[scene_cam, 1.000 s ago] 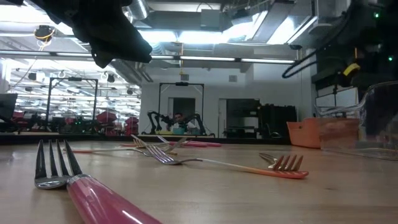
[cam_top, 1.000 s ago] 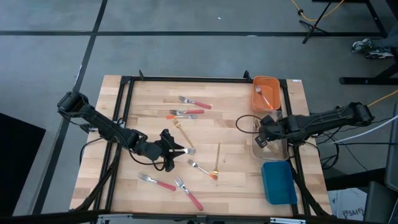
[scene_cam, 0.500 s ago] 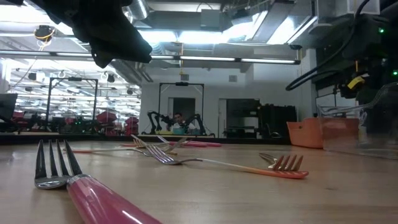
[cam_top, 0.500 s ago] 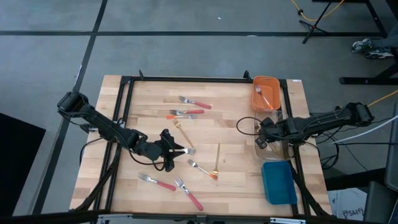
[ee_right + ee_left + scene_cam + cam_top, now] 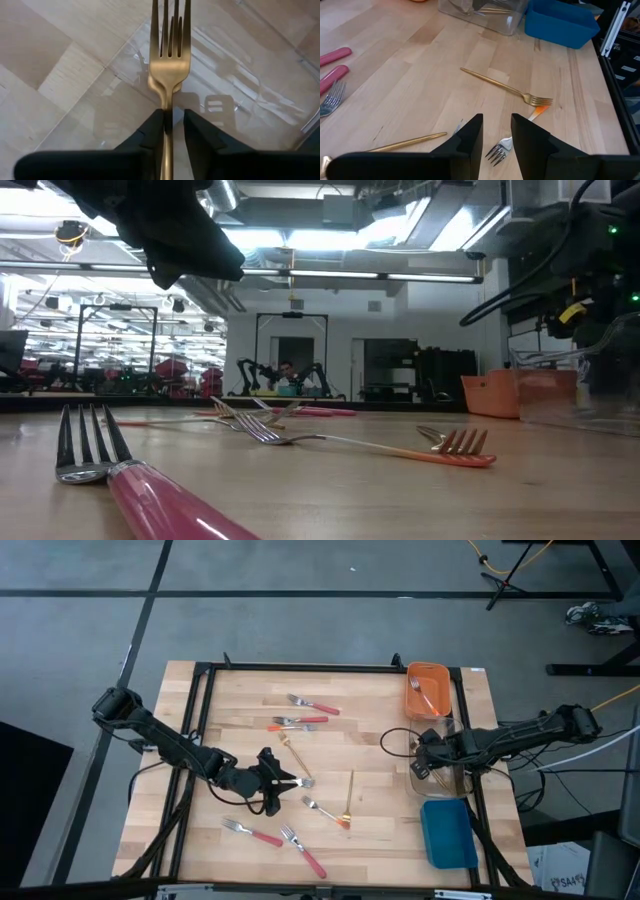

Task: Sort silverware by color (type)
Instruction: Put the gold fork into the transparent bin, then put the orange fork into the orange bin

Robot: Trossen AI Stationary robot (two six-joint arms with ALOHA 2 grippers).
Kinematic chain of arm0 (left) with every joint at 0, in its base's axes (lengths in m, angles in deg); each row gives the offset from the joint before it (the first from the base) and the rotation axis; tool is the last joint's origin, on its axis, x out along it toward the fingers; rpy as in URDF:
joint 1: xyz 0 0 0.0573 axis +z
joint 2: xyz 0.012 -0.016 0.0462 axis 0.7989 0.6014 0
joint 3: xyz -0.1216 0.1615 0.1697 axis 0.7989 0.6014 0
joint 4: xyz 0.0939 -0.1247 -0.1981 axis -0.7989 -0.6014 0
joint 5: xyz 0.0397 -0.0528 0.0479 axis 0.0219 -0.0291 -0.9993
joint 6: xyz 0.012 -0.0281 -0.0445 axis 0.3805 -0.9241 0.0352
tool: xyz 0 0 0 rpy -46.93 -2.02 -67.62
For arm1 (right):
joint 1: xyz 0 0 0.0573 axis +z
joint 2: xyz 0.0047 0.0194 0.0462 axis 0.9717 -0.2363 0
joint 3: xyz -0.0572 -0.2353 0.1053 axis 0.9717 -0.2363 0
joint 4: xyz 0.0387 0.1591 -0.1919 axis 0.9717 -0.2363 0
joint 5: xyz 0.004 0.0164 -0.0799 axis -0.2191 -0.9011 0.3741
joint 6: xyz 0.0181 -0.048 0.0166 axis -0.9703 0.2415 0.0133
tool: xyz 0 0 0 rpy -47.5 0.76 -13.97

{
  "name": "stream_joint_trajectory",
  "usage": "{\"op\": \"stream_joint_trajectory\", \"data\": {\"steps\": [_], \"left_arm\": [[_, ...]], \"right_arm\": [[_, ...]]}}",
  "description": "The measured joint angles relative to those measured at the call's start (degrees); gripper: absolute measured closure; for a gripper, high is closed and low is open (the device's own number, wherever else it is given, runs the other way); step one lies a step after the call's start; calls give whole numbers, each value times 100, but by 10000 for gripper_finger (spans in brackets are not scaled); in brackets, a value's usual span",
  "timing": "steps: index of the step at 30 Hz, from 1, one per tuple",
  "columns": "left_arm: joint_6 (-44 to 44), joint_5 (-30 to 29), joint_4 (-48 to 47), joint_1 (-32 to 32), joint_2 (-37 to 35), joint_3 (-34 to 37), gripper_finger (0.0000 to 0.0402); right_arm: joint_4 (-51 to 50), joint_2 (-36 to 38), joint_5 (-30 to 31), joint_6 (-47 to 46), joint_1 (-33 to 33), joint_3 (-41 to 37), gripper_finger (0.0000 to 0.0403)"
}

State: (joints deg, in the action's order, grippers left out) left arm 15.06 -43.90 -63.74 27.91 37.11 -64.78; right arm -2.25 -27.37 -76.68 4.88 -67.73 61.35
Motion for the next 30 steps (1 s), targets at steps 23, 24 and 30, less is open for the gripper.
{"op": "stream_joint_trajectory", "data": {"steps": [23,24,30], "left_arm": [[-5,0,15,6,0,0,308],[-7,0,18,13,0,0,308],[-2,2,230,169,0,2,308]], "right_arm": [[-864,284,-294,347,0,951,326],[-1070,306,-266,350,0,1078,326],[-2430,356,205,594,0,2181,326]]}}
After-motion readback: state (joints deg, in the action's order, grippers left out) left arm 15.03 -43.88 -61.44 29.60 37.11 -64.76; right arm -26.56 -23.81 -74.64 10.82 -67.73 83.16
